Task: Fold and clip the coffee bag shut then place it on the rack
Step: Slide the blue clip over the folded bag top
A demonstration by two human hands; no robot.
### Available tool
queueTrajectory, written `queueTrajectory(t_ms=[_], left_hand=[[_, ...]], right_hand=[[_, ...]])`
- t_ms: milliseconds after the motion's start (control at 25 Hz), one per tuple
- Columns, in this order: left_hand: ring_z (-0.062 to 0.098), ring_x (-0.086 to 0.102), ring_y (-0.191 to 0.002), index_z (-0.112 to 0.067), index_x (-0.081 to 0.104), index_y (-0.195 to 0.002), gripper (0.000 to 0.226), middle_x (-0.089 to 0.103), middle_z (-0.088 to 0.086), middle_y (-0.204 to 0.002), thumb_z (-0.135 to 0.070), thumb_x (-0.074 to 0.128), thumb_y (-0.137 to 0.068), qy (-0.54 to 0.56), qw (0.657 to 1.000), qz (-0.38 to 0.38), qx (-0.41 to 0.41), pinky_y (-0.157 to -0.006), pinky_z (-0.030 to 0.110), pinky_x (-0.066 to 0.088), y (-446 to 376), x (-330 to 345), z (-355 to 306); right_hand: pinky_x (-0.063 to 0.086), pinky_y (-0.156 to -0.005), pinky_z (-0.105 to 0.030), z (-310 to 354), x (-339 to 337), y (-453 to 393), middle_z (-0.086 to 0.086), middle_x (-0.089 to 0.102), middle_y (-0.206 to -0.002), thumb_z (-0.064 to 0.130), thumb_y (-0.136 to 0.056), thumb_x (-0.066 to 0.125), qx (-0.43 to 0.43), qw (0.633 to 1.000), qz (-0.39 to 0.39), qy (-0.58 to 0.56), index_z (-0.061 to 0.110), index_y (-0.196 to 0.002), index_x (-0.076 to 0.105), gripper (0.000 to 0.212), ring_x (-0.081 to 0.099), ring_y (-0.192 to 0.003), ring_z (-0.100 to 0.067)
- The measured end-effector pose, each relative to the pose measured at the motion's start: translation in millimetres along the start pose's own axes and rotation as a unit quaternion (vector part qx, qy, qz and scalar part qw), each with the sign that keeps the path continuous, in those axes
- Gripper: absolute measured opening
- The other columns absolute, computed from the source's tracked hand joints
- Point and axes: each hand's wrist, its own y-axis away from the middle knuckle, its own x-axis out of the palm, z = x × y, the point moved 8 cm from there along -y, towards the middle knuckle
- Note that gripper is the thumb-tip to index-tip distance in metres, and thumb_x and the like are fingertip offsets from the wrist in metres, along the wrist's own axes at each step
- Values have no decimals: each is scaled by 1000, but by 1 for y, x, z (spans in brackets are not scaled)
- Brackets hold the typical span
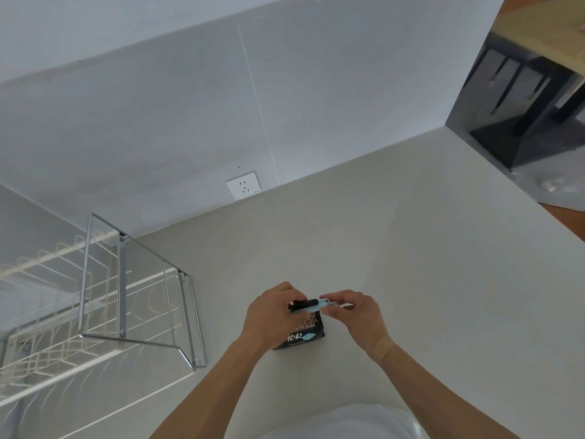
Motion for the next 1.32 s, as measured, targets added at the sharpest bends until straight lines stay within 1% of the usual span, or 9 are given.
queueTrajectory(t_ms=[200, 280, 400, 560, 680, 880, 1000, 1120, 1320], left_hand=[[7, 56, -78, -33, 71, -96, 17, 61, -17, -93, -38, 67, -80, 10, 1000, -1, -1, -64, 24, 43, 0, -1, 0], [6, 56, -80, -34, 70, -97, 18, 59, -19, -92, -40, 67, -80, 10, 1000, -4, -5, -65, 24, 43, 0, -1, 2], [4, 58, -84, -37, 68, -103, 22, 60, -20, -97, -42, 67, -82, 9, 1000, -11, -4, -70, 23, 47, 5, -1, 5], [2, 56, -91, -38, 67, -105, 22, 61, -20, -97, -38, 69, -83, 23, 998, -54, 25, -74, 22, 49, 17, -7, 6], [7, 54, -88, -35, 72, -97, 13, 63, -15, -91, -33, 70, -84, 6, 994, -103, 45, -71, 25, 47, 26, -13, 0], [13, 59, -73, -29, 73, -91, 12, 66, -8, -82, -21, 69, -84, -38, 985, -139, 94, -66, 24, 42, 31, -19, -13], [12, 59, -78, -25, 70, -90, 10, 65, -9, -87, -18, 64, -87, -49, 986, -126, 96, -73, 22, 37, 31, -14, -13], [9, 55, -80, -26, 66, -90, 11, 63, -12, -88, -17, 59, -90, -42, 987, -123, 91, -73, 20, 36, 33, -9, -13], [6, 55, -78, -28, 65, -90, 15, 67, -15, -87, -17, 56, -92, -30, 988, -126, 87, -72, 21, 35, 35, -9, -11]], right_hand=[[43, -71, -15, -3, 0, 2, 9, 72, -90, 26, -75, 80, -3, 1000, -20, 12, 38, -82, 77, 14, 60, -86, -6], [47, -75, -22, -2, 2, 3, 9, 72, -92, 26, -77, 79, -12, 1000, -20, 12, 39, -82, 76, 15, 61, -88, -8], [48, -77, -23, 1, 4, 2, 14, 72, -95, 31, -78, 77, -13, 1000, 1, 25, 45, -85, 74, 16, 61, -90, -5], [53, -83, -32, 5, 9, 3, 23, 72, -99, 32, -74, 79, -18, 998, 50, 18, 47, -91, 73, 24, 62, -94, -3], [53, -89, -42, 8, 17, 5, 13, 75, -96, 25, -75, 80, -11, 998, 57, -14, 39, -87, 77, 19, 65, -96, -11], [50, -83, -31, 18, 23, 10, 10, 73, -96, 33, -73, 80, -48, 997, 54, 9, 46, -86, 74, 19, 60, -98, -11], [48, -82, -24, 21, 26, 13, 17, 72, -94, 44, -69, 79, -59, 996, 59, 33, 48, -86, 73, 18, 57, -100, -6], [46, -84, -21, 24, 26, 15, 27, 70, -95, 48, -66, 78, -75, 996, 42, 33, 51, -82, 72, 18, 54, -101, -1], [41, -83, -12, 17, 26, 15, 28, 69, -91, 50, -67, 77, -88, 993, 30, 73, 55, -81, 70, 16, 51, -104, 3]])
